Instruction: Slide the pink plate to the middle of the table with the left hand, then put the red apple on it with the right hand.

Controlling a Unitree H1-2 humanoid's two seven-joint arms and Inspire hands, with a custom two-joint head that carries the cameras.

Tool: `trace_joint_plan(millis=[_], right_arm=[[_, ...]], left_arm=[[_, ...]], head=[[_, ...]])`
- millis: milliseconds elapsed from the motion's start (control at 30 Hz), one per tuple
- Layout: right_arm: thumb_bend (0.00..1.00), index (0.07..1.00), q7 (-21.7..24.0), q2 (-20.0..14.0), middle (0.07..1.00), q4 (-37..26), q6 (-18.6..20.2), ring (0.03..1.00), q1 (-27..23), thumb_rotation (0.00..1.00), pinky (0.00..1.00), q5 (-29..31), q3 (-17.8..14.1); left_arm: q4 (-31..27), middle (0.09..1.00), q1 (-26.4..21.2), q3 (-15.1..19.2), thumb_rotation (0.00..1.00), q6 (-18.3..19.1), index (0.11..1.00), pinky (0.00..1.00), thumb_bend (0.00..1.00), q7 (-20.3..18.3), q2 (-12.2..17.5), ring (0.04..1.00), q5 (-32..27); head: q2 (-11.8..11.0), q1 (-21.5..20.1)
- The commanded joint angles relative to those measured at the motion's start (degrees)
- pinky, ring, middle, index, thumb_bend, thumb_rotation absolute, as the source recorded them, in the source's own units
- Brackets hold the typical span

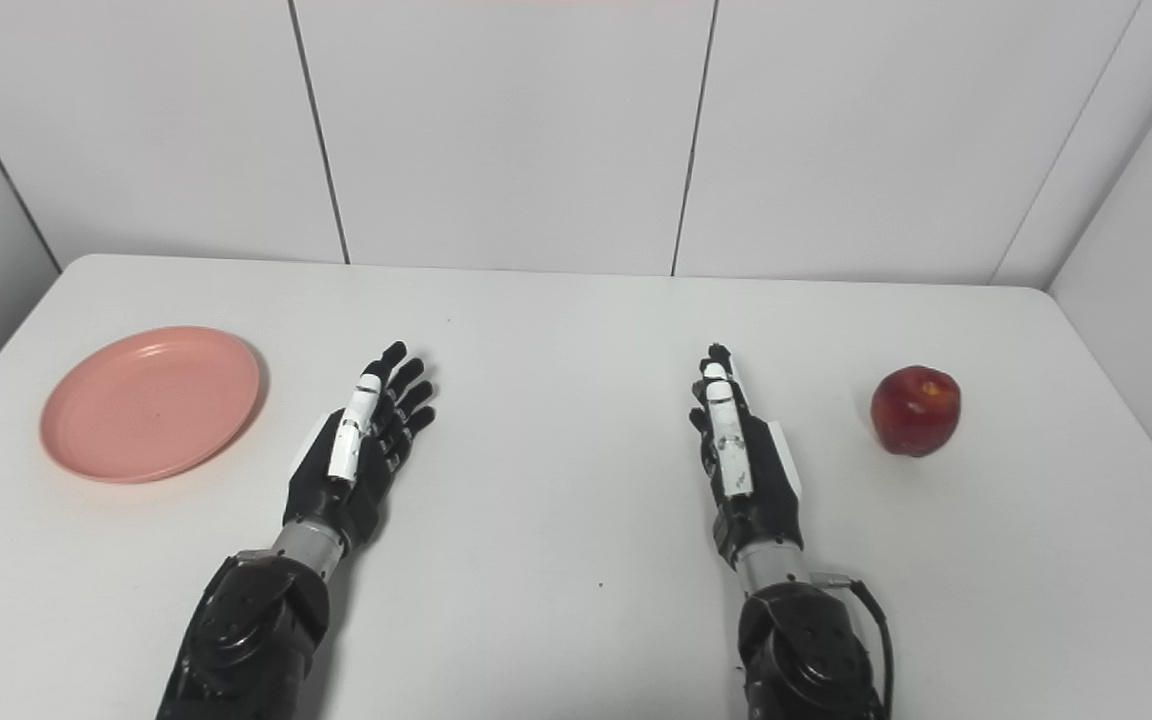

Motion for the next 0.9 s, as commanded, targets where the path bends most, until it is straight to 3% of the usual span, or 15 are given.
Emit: trace_joint_plan(millis=[0, 867], right_arm=[[0.27, 1.000, 0.0, 0.3, 1.000, -1.6, -1.4, 1.000, -1.3, 1.00, 1.00, 0.3, -0.1], [0.27, 1.000, 0.2, 0.0, 1.000, -1.5, -1.6, 1.000, -1.1, 1.00, 1.00, 0.4, -0.2]], left_arm=[[-1.5, 0.985, -0.8, 0.1, 1.00, 0.2, 0.980, 0.98, 0.37, -0.5, 0.0, 0.973, -0.2], [-1.8, 0.980, -0.8, -0.3, 1.00, 0.3, 0.974, 0.97, 0.37, -0.2, -0.3, 0.968, 0.3]], head=[[0.0, 0.0], [-0.4, 1.6]])
